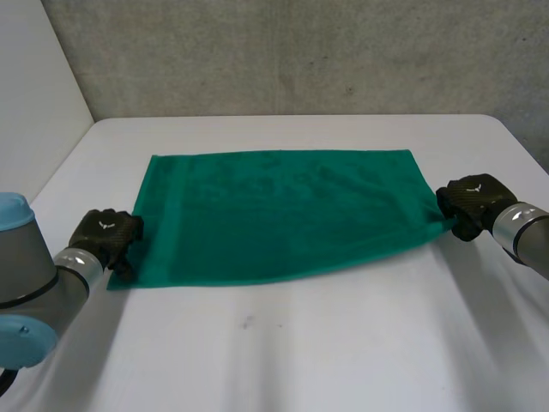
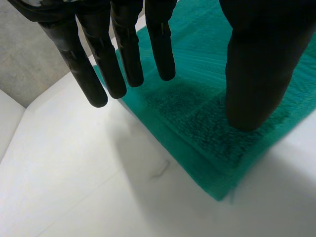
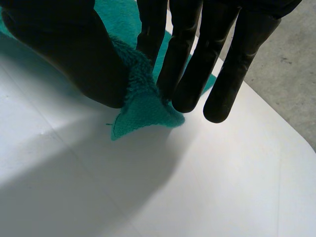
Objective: Fold the towel.
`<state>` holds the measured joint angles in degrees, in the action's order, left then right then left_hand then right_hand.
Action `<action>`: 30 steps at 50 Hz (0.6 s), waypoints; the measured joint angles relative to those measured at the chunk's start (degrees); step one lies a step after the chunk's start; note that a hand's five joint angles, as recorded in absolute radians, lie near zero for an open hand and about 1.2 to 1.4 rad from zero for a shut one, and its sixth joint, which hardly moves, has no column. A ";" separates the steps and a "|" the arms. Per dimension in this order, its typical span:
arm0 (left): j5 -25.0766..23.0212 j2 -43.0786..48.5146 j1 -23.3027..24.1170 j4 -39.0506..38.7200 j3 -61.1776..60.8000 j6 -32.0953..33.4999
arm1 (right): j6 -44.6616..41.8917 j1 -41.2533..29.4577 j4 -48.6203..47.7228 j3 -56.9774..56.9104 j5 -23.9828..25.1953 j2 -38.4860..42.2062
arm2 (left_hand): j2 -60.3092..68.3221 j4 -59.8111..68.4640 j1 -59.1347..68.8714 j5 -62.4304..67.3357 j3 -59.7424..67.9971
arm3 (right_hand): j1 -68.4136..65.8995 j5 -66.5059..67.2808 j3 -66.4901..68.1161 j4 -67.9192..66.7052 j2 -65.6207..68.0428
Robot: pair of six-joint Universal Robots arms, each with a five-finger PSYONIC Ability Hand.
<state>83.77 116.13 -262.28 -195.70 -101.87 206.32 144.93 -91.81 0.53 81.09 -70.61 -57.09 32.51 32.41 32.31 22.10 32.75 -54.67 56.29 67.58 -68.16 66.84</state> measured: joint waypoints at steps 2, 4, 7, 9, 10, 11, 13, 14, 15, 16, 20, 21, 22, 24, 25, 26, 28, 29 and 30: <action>0.03 -0.63 0.08 0.10 -0.64 0.13 | -0.05 -0.09 0.00 0.08 0.01 0.05 | -0.14 -0.04 0.00 -0.06 0.00 | 0.00 0.07 0.00 0.00 0.00; 0.09 -1.23 0.13 0.21 -1.19 0.19 | -0.10 -0.16 0.00 0.12 0.01 0.14 | -0.15 -0.04 0.00 -0.06 0.01 | 0.00 0.11 0.00 0.00 0.00; 0.16 -1.94 0.13 0.37 -1.70 0.19 | -0.19 -0.21 -0.01 0.13 0.02 0.27 | -0.15 -0.04 0.00 -0.06 0.00 | 0.00 0.16 0.00 0.00 0.00; 0.16 -2.31 0.14 0.50 -1.94 0.18 | -0.24 -0.23 -0.01 0.13 0.01 0.33 | -0.15 -0.04 0.00 -0.06 0.00 | 0.00 0.17 0.00 0.00 0.00; 0.15 -2.44 0.15 0.55 -2.04 0.18 | -0.26 -0.24 -0.01 0.13 0.01 0.36 | -0.15 -0.04 0.00 -0.06 0.00 | 0.00 0.21 0.00 0.00 0.00; 0.13 -2.62 0.16 0.63 -2.17 0.17 | -0.28 -0.24 -0.01 0.13 0.00 0.40 | -0.15 -0.04 0.00 -0.06 0.00 | 0.00 0.21 0.00 0.00 0.00; 0.09 -2.79 0.19 0.77 -2.35 0.15 | -0.32 -0.25 -0.01 0.13 -0.03 0.47 | -0.24 -0.21 0.00 -0.10 0.00 | 0.00 0.23 0.00 0.00 0.00; 0.07 -2.81 0.20 0.82 -2.42 0.15 | -0.33 -0.26 -0.01 0.13 -0.03 0.50 | -0.27 -0.24 0.00 -0.13 0.00 | 0.00 0.23 0.00 0.00 0.00; 0.05 -2.79 0.21 0.85 -2.44 0.15 | -0.35 -0.27 -0.01 0.13 -0.04 0.52 | -0.45 -0.34 0.00 -0.31 0.00 | 0.00 0.23 0.00 0.00 0.00; 0.02 -2.62 0.24 0.88 -2.46 0.15 | -0.37 -0.28 -0.01 0.14 -0.05 0.55 | -0.50 -0.46 0.00 -0.38 0.00 | 0.00 0.23 0.00 0.00 0.00; -0.01 -1.82 0.26 0.80 -2.25 0.21 | -0.42 -0.29 -0.01 0.18 -0.06 0.58 | -0.50 -0.46 0.00 -0.38 0.00 | 0.00 0.23 0.00 0.00 0.00; -0.01 -1.53 0.26 0.77 -2.15 0.22 | -0.42 -0.29 -0.03 0.18 -0.06 0.58 | -0.50 -0.46 0.00 -0.38 0.00 | 0.00 0.23 0.00 0.00 0.00; -0.01 -1.00 0.25 0.72 -1.91 0.25 | -0.43 -0.28 -0.04 0.21 -0.06 0.58 | -0.50 -0.46 0.00 -0.38 0.00 | 0.00 0.23 0.00 0.00 0.00; -0.02 -0.48 0.24 0.67 -1.62 0.28 | -0.44 -0.27 -0.06 0.23 -0.06 0.58 | -0.51 -0.46 0.00 -0.38 0.00 | 0.00 0.23 0.00 0.00 0.00; -0.02 -0.25 0.24 0.65 -1.46 0.29 | -0.44 -0.26 -0.06 0.24 -0.06 0.58 | -0.51 -0.46 0.00 -0.38 0.00 | 0.00 0.24 0.00 0.00 0.00; -0.02 0.00 0.23 0.64 -1.28 0.30 | -0.44 -0.25 -0.07 0.25 -0.06 0.58 | -0.73 -0.70 -0.03 -0.66 -0.32 | 0.00 0.23 0.00 0.00 0.00; -0.02 0.50 0.21 0.66 -0.91 0.33 | -0.44 -0.23 -0.08 0.28 -0.06 0.58 | -1.87 -1.84 -1.34 -1.78 -1.63 | 0.00 0.24 0.00 0.00 0.00; -0.02 0.62 0.21 0.67 -0.81 0.34 | -0.44 -0.23 -0.08 0.28 -0.06 0.59 | -1.87 -1.84 -1.34 -1.78 -1.63 | 0.00 0.23 0.00 0.00 0.00; -0.01 0.82 0.20 0.71 -0.62 0.36 | -0.44 -0.22 -0.09 0.28 -0.06 0.59 | -1.87 -1.84 -1.34 -1.78 -1.63 | 0.00 0.24 0.00 0.00 0.00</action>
<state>83.76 116.96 -262.08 -195.00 -102.49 206.68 144.49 -92.03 0.45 81.37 -70.67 -56.50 30.64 30.57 30.97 20.33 31.12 -54.67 56.53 67.58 -68.16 66.84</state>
